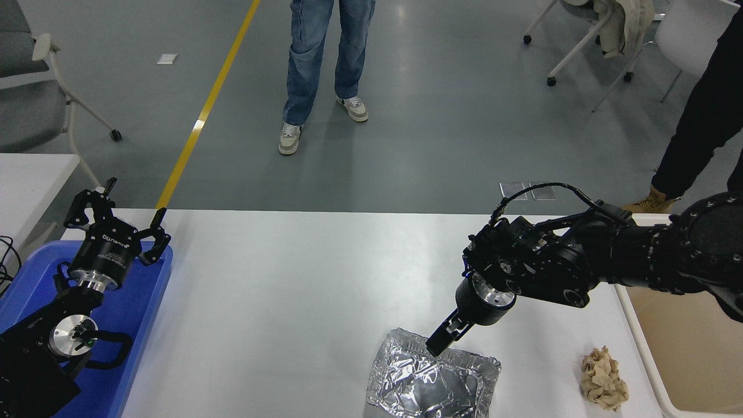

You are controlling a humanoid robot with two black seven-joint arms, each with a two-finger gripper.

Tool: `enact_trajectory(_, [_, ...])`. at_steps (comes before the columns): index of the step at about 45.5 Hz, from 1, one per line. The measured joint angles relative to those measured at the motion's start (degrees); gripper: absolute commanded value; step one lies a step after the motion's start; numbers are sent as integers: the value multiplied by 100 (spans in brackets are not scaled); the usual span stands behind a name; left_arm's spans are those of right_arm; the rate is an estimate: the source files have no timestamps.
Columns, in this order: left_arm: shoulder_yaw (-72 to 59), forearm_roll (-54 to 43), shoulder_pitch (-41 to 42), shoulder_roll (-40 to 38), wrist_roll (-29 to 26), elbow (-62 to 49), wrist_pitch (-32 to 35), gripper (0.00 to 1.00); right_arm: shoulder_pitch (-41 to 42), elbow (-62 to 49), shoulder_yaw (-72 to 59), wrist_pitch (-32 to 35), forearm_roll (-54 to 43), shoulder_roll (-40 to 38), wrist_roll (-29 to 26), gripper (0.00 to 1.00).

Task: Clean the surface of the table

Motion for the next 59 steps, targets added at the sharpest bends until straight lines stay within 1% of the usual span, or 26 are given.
enact_trajectory(6, [0, 0, 0, 0, 0, 0, 0, 100, -217, -194, 16, -36, -7, 66, 3, 93])
enact_trajectory(7, [0, 0, 0, 0, 0, 0, 0, 100, -246, -220, 16, -40, -7, 73, 3, 90])
enact_trajectory(12, [0, 0, 0, -1, 0, 0, 0, 100, -390, -355, 21, -60, -27, 104, 10, 89])
enact_trajectory(13, [0, 0, 0, -1, 0, 0, 0, 100, -399, -362, 21, -60, -29, 106, 10, 86])
enact_trajectory(16, [0, 0, 0, -1, 0, 0, 1, 100, -450, -402, 21, -68, -38, 114, 16, 83])
enact_trajectory(21, [0, 0, 0, -1, 0, 0, 2, 100, -529, -461, 9, -106, -54, 126, 26, 82])
enact_trajectory(25, [0, 0, 0, -2, 0, 0, 2, 100, -580, -524, -6, -147, -65, 132, 32, 77])
enact_trajectory(27, [0, 0, 0, -2, 0, 0, 2, 100, -601, -548, -12, -167, -69, 134, 35, 72])
enact_trajectory(29, [0, 0, 0, -2, 0, 0, 2, 100, -616, -564, -17, -179, -73, 135, 38, 70])
enact_trajectory(35, [0, 0, 0, -2, 0, 0, 2, 100, -642, -606, -32, -213, -86, 138, 53, 67])
enact_trajectory(37, [0, 0, 0, -1, 0, 0, 2, 100, -649, -615, -37, -222, -90, 138, 70, 62])
enact_trajectory(39, [0, 0, 0, -2, 0, 0, 2, 100, -652, -622, -43, -228, -93, 139, 86, 54])
enact_trajectory(41, [0, 0, 0, -1, 0, 0, 2, 100, -652, -628, -46, -236, -99, 141, 107, 48])
enact_trajectory(42, [0, 0, 0, -2, 0, 0, 2, 100, -652, -632, -49, -243, -111, 141, 123, 42])
enact_trajectory(44, [0, 0, 0, -1, 0, 0, 2, 100, -652, -638, -53, -252, -138, 142, 144, 20])
enact_trajectory(45, [0, 0, 0, -2, 0, 0, 2, 100, -652, -642, -56, -258, -169, 143, 164, 11])
enact_trajectory(47, [0, 0, 0, -2, 0, 0, 2, 100, -652, -648, -59, -265, -211, 145, 190, 0])
enact_trajectory(59, [0, 0, 0, -2, 0, 0, 2, 100, -613, -696, -136, -268, -457, 173, 332, 0])
